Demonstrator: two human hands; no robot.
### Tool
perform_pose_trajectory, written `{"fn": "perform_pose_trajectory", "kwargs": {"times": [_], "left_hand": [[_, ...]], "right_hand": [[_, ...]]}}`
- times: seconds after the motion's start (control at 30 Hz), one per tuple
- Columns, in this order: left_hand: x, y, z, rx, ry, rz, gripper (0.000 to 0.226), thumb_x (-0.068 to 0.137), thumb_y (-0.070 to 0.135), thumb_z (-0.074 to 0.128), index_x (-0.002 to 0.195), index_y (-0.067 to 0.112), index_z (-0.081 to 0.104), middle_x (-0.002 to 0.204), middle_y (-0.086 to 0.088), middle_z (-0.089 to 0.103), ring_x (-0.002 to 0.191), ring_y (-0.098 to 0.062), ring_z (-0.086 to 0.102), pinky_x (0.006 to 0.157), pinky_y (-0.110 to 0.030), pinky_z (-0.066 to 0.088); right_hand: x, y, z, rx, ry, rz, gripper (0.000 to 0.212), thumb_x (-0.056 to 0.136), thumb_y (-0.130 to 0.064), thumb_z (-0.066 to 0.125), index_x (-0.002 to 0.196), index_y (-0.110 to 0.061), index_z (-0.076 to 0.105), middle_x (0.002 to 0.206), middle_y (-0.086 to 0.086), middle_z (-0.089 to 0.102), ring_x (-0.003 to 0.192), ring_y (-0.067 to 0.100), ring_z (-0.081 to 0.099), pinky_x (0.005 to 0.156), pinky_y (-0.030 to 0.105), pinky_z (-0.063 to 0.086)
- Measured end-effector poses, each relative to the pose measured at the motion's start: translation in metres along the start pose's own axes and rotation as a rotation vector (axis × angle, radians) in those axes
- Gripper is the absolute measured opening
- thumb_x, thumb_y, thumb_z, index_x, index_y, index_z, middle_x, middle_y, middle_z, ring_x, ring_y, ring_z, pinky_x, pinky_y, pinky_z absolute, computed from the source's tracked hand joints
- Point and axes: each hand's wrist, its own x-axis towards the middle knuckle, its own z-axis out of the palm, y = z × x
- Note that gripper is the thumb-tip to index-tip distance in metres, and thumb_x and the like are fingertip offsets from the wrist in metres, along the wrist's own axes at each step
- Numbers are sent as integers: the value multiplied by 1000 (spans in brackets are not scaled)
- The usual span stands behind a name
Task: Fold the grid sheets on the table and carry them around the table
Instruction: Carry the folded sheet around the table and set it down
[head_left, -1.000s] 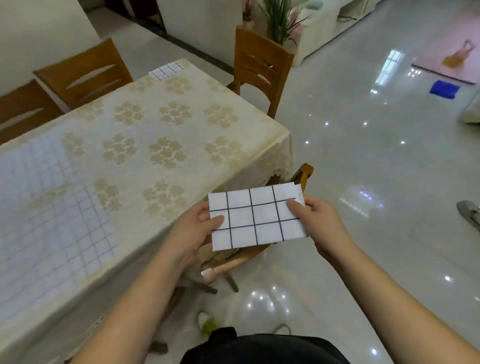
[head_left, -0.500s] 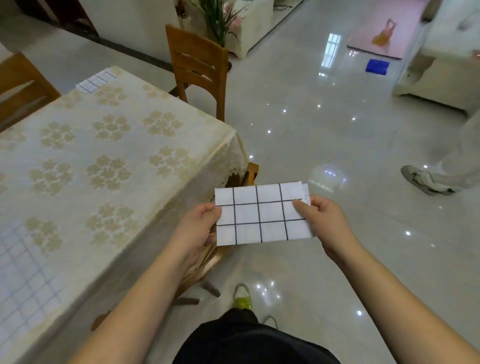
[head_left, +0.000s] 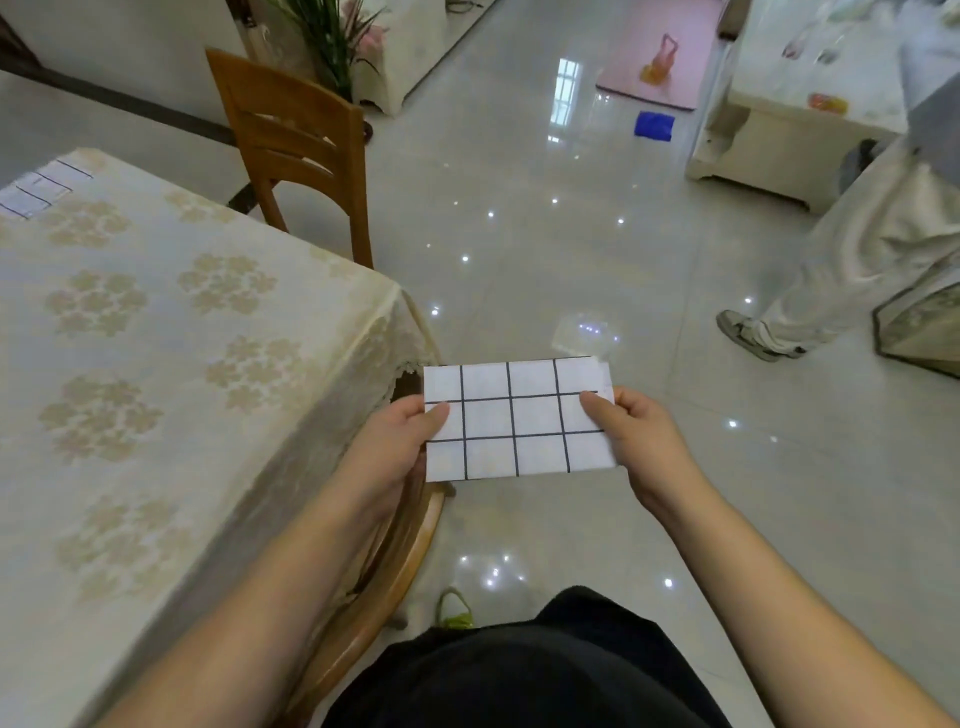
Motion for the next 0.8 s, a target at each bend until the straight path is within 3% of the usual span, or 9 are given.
{"fn": "perform_pose_trajectory", "kwargs": {"times": [0.23, 0.4, 0.6, 0.8], "left_hand": [[43, 20, 30, -27, 8, -26, 19, 98, 22, 55, 99, 9, 68, 79, -2, 76, 69, -14, 72, 53, -24, 54], [91, 39, 80, -67, 75, -64, 23, 94, 28, 59, 104, 8, 69, 103, -17, 73, 97, -35, 69, 88, -52, 55], [140, 64, 135, 1, 117, -24, 14, 95, 24, 59, 86, 13, 65, 79, -6, 71, 73, -21, 65, 61, -30, 52], [167, 86, 159, -57, 200, -34, 14, 96, 22, 57, 89, 14, 66, 77, -5, 69, 66, -18, 64, 59, -29, 51]], "right_hand": [[38, -8, -27, -1, 15, 22, 13, 93, -18, 63, 93, -7, 70, 92, 12, 74, 81, 21, 68, 72, 34, 52], [88, -23, -63, 14, 13, 22, 16, 93, -17, 62, 98, -4, 70, 100, 19, 73, 85, 25, 69, 81, 42, 54], [152, -49, -112, 10, -15, 12, 17, 93, -20, 62, 98, -6, 71, 100, 19, 72, 85, 24, 69, 79, 38, 54], [203, -67, -129, 13, -67, 25, 14, 92, -19, 63, 95, -7, 71, 100, 21, 72, 86, 27, 67, 82, 44, 52]]}}
